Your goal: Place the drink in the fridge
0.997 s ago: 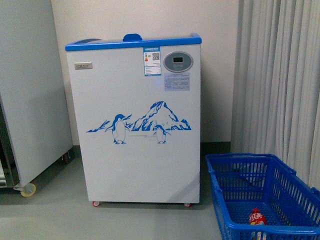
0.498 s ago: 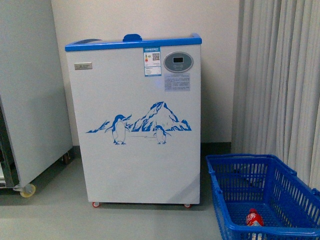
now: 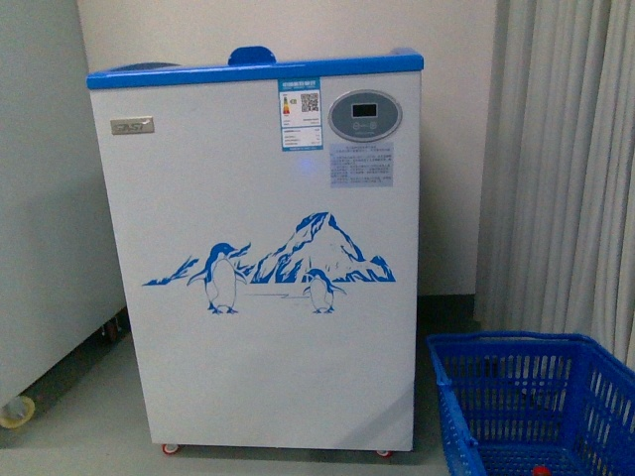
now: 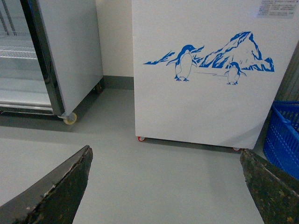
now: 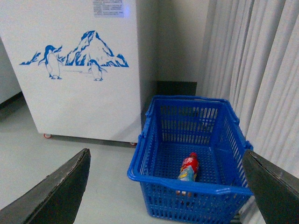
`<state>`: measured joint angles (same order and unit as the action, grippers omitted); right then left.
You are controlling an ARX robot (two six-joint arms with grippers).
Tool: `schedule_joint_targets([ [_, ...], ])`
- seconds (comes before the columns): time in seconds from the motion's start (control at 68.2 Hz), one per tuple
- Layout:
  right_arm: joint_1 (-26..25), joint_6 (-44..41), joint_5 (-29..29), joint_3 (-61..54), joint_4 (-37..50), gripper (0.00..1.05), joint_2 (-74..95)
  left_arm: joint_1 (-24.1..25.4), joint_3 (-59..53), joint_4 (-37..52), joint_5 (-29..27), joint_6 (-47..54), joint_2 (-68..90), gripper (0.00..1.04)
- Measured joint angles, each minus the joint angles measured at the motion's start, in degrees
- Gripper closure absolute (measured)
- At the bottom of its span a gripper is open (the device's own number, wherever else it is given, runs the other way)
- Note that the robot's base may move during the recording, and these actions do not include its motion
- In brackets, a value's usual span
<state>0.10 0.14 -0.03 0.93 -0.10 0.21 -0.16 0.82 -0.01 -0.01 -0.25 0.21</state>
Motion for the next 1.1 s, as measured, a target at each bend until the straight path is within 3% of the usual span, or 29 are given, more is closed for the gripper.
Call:
schedule_joint_targets([
  [1.055, 0.00, 0.00, 0.11, 0.00, 0.00, 0.08, 0.02, 0.00, 0.00, 0.00, 0.02, 0.00, 0.00, 0.08],
  [1.099, 0.46, 1.11, 2.16, 0.90, -3.10, 0.08, 1.81, 0.00, 0.00, 0.00, 0.02, 0.00, 0.00, 0.08],
])
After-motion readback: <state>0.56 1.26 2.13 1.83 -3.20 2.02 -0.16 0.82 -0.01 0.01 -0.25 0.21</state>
